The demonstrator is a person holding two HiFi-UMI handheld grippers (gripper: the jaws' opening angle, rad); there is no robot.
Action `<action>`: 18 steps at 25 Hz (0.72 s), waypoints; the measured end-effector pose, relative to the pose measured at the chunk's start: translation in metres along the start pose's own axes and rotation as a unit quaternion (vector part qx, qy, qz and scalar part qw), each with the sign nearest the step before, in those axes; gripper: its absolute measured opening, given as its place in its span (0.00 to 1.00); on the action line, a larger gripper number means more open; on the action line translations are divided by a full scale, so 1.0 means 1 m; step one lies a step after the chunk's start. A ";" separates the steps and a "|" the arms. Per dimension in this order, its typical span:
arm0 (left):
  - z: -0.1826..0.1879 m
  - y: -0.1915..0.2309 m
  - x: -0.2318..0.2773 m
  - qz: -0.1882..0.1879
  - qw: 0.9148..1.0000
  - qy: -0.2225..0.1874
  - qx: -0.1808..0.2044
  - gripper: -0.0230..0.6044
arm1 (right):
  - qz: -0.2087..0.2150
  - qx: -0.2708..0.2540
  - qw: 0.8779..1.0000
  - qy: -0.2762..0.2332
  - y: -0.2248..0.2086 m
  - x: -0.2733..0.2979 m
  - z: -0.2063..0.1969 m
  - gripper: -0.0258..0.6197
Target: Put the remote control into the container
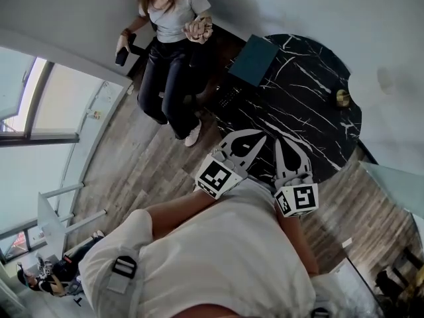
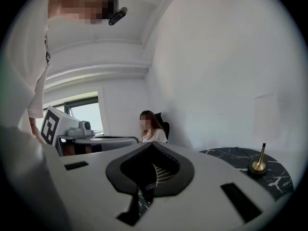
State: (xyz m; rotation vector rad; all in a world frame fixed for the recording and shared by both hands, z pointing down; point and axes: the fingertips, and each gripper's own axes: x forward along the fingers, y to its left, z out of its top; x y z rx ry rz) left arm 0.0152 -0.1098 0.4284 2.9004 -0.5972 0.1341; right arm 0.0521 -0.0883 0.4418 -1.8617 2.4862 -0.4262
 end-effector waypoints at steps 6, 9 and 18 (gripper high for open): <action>0.001 -0.002 0.002 -0.004 1.000 -0.001 0.000 0.05 | -0.009 -0.009 1.000 -0.003 0.001 -0.004 0.003 0.05; 0.000 -0.003 0.003 -0.008 1.000 0.001 0.002 0.05 | -0.013 -0.012 1.000 -0.002 -0.001 -0.005 0.003 0.05; -0.004 -0.004 -0.001 -0.003 1.000 0.009 0.001 0.05 | -0.016 -0.011 1.000 -0.001 -0.001 -0.012 0.002 0.05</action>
